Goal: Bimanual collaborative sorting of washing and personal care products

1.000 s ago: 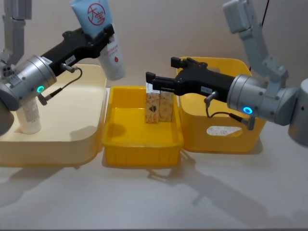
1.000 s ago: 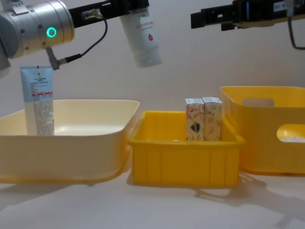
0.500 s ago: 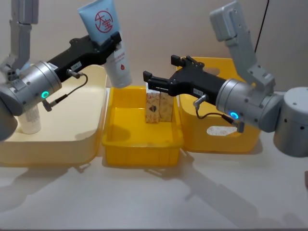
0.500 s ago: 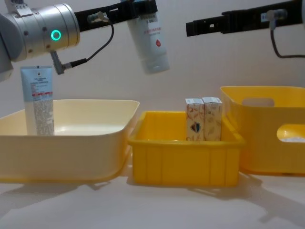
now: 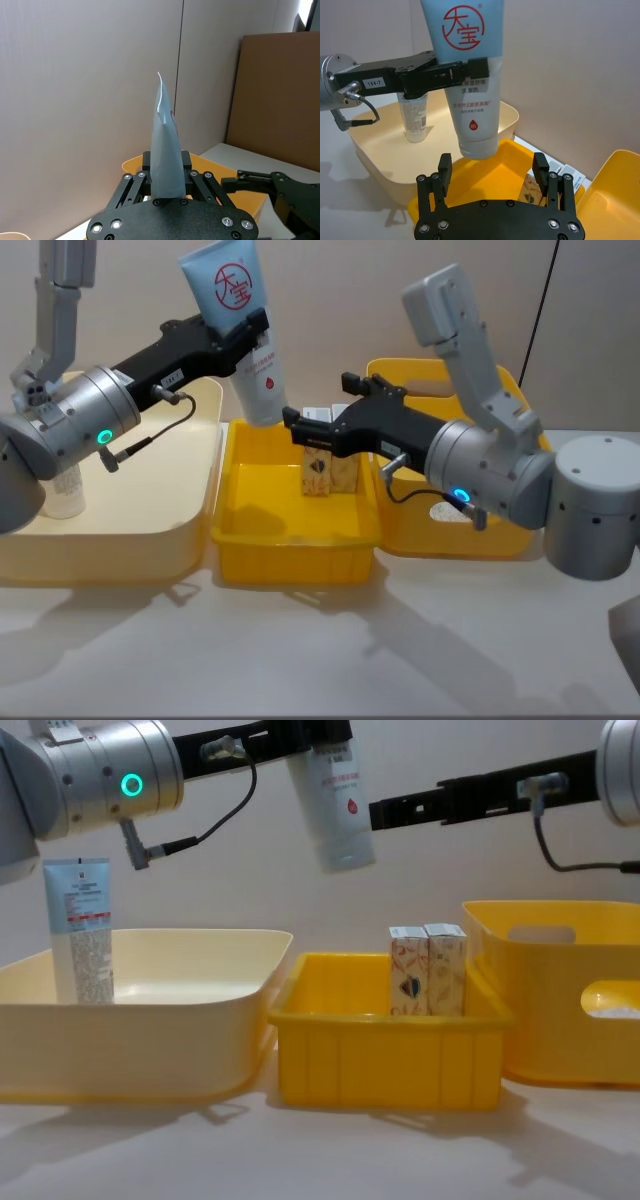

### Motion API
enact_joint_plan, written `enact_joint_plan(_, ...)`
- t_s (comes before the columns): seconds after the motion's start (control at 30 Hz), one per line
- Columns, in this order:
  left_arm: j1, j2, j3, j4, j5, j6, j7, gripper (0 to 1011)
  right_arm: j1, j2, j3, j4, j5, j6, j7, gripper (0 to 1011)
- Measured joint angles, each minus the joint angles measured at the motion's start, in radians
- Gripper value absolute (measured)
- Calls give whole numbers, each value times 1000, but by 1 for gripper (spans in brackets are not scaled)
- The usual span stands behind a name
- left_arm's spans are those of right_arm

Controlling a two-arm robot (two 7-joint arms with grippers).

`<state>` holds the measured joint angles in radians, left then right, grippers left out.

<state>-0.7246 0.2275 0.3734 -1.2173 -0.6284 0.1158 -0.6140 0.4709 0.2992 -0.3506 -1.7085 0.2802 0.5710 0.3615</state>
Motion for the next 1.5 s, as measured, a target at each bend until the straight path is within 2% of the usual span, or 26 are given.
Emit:
enact_joint_plan(0.57,-20,-6,36,-4,-11,10,-25,308,23,-28,-46,25,-32,32,-46,1001)
enact_joint_plan(1.5,-32,-1,72,-22,-39,27,-41,310,49,-94,-69,77,-91,16,-110,1001)
